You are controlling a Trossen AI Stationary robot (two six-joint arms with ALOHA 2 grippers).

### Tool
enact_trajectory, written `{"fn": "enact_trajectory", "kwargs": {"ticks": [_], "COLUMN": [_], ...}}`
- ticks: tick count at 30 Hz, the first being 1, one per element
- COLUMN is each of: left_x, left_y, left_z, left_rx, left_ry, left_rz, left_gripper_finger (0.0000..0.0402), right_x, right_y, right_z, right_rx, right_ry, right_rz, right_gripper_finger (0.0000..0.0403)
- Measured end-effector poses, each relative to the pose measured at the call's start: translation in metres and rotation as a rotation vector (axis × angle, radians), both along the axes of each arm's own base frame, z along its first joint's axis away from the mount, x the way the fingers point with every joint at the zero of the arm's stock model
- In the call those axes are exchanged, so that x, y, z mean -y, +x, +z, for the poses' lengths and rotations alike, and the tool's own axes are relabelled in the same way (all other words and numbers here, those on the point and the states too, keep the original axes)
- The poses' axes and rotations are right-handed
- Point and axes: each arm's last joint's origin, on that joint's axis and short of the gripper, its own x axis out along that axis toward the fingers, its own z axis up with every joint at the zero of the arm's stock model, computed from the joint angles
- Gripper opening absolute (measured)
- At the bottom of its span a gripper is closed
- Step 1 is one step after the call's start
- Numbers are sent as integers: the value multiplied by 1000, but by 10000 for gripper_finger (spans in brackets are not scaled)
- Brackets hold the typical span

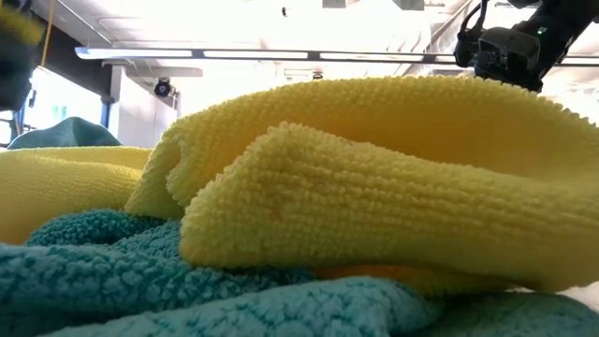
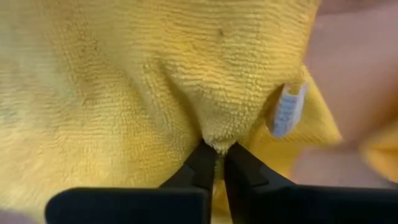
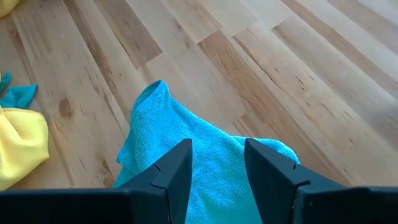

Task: Sort microfiber towel by color & place in baskets
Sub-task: Put the yellow towel into the top transparent bin

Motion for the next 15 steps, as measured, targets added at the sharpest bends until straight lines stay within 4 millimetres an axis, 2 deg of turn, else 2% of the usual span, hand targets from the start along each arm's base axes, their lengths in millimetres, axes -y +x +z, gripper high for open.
{"fn": "enact_trajectory", "kwargs": {"ticks": [3,7,11,15], "left_x": [2,-4,-24,-60], "left_y": [13,34,57,75], "left_z": [19,55,96,135], "left_rx": [58,109,122,114], "left_ry": [35,127,243,398], "left_rz": [-3,-38,-119,-213], "left_gripper_finger": [3,2,1,1], "right_x": [1,2,3,3], "right_y": [0,0,1,4], "right_z": [0,1,2,4], "right_rx": [2,7,30,64], "right_ry": [-18,-73,-97,-96], "right_rz": [-12,-34,-55,-62], "right_gripper_finger": [142,142,142,142]}}
